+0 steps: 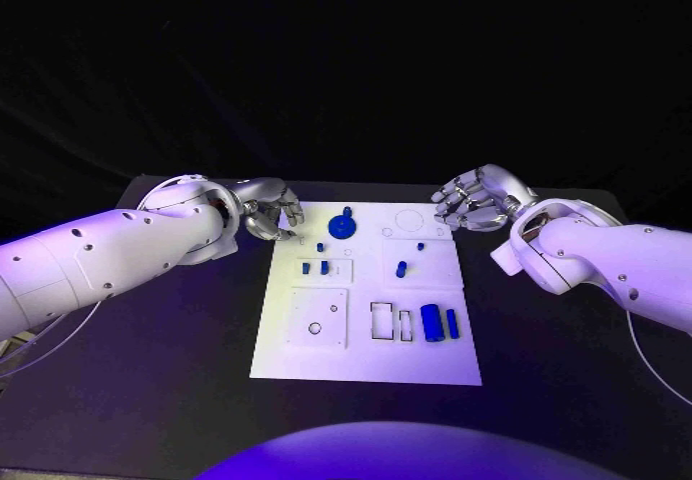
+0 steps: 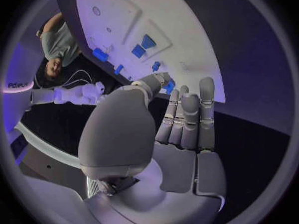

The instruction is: Assemble the parts on the task board

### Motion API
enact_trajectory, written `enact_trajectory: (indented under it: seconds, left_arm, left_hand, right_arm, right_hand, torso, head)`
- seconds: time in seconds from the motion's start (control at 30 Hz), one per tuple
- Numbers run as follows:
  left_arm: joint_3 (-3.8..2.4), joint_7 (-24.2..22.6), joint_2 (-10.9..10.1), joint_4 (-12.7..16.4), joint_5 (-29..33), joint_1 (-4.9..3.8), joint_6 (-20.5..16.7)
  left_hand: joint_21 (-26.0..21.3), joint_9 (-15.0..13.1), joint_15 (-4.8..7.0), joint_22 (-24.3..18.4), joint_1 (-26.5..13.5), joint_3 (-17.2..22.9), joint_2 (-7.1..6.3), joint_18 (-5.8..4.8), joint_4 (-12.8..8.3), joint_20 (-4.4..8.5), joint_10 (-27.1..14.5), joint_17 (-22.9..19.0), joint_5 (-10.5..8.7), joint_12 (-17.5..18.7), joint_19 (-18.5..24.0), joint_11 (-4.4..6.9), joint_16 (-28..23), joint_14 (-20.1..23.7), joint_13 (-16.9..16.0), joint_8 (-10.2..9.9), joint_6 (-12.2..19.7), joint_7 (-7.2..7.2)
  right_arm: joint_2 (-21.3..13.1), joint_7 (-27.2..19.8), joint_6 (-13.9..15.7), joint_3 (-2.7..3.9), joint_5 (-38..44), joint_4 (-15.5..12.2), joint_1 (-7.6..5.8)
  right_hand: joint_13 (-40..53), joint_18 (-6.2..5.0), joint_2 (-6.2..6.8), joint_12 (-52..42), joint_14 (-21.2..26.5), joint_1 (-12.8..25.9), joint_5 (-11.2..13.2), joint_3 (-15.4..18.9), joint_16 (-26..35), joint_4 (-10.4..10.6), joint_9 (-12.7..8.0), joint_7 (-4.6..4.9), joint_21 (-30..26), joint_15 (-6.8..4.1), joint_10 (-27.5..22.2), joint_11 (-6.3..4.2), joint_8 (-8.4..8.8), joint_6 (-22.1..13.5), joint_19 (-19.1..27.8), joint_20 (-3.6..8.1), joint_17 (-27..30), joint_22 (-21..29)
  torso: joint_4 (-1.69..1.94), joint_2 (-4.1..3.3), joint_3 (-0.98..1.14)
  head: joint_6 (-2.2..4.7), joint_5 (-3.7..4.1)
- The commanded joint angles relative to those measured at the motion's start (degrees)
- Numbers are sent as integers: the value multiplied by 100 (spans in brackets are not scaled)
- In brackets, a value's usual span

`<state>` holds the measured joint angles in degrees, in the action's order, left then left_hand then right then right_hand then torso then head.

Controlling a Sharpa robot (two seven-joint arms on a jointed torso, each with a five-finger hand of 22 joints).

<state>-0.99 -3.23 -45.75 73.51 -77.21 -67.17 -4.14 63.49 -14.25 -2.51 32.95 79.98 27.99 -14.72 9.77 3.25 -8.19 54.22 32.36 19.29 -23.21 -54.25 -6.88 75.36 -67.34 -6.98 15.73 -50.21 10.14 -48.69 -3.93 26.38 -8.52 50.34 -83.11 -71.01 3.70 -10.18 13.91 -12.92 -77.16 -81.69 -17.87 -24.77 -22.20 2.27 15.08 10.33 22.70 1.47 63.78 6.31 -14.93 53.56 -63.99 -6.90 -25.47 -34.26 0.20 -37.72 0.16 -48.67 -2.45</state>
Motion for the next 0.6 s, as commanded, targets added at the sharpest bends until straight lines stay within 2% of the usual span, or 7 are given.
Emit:
enact_trajectory:
  seconds: [0.03,0.2,0.23,0.27,0.33,0.47,0.6]
  left_arm:
    - [-23,-283,-116,53,1604,-17,-390]
    - [-40,-956,-363,197,3766,-22,-689]
    - [-41,-1068,-398,236,4100,-22,-695]
    - [-42,-1200,-440,290,4483,-21,-689]
    - [-43,-1417,-513,396,5004,-20,-663]
    - [-44,-1744,-639,611,5555,-15,-605]
    - [-44,-1872,-706,740,5751,-11,-580]
  left_hand:
    - [-111,-19,0,-59,10,99,81,86,-9,23,-67,-599,3,-124,85,-3,-292,314,-33,62,-63,3]
    - [-300,-1,-30,-168,71,227,151,84,-77,9,-263,-879,-2,-270,233,-57,-694,594,-38,72,37,73]
    - [-316,0,-34,-177,70,232,159,84,-81,6,-276,-900,-2,-283,251,-61,-733,618,-38,74,42,78]
    - [-343,1,-37,-191,74,242,176,83,-91,2,-296,-935,-2,-305,282,-69,-798,658,-37,82,42,85]
    - [-359,3,-43,-200,72,245,191,83,-96,-2,-312,-958,-5,-321,303,-73,-837,679,-36,84,50,94]
    - [-447,8,-80,-252,-93,119,157,77,-18,-46,-382,-980,-24,-375,354,-93,-852,702,-34,92,84,108]
    - [-459,8,-83,-260,-106,107,161,78,-8,-50,-388,-981,-23,-384,357,-93,-849,705,-35,94,87,108]
  right_arm:
    - [63,683,-873,1,1850,57,2]
    - [198,1080,-1239,2,3042,108,2]
    - [221,1125,-1286,2,3165,117,2]
    - [252,1176,-1341,2,3299,131,2]
    - [308,1252,-1418,2,3505,163,2]
    - [418,1354,-1494,2,3816,240,1]
    - [508,1408,-1503,2,3997,290,3]
  right_hand:
    - [11,1,3,84,-308,182,-1,-71,-713,-84,-37,-47,569,-102,184,-72,68,108,-122,84,-434,-477]
    - [29,3,112,313,-436,513,112,-332,-2007,-121,-45,-102,1419,-142,329,-118,138,256,-191,101,-1184,-1245]
    - [28,52,118,332,-490,538,118,-344,-2122,-116,-40,-108,1738,-141,325,-119,134,272,-339,104,-1236,-1504]
    - [27,152,145,393,-623,590,133,-384,-2789,-112,-30,-113,2372,-143,321,-116,141,286,-619,106,-1811,-2026]
    - [28,232,161,447,-699,618,145,-424,-3284,-117,-21,-110,2868,-142,324,-113,151,290,-826,104,-2244,-2440]
    - [24,350,177,562,-774,659,168,-469,-3993,-125,0,-99,3591,-115,271,-94,165,297,-1110,86,-2859,-3053]
    - [25,407,172,595,-795,678,170,-486,-4250,-122,12,-98,3913,-108,266,-89,167,306,-1239,77,-3086,-3323]
  torso:
    - [-5,10,6]
    - [2,3,4]
    - [1,-3,1]
    - [2,-7,-2]
    - [0,-12,-10]
    - [7,-10,-14]
    - [9,-6,-11]
  head:
    - [30,26]
    - [72,52]
    - [79,60]
    - [84,64]
    - [95,75]
    - [100,92]
    - [96,108]
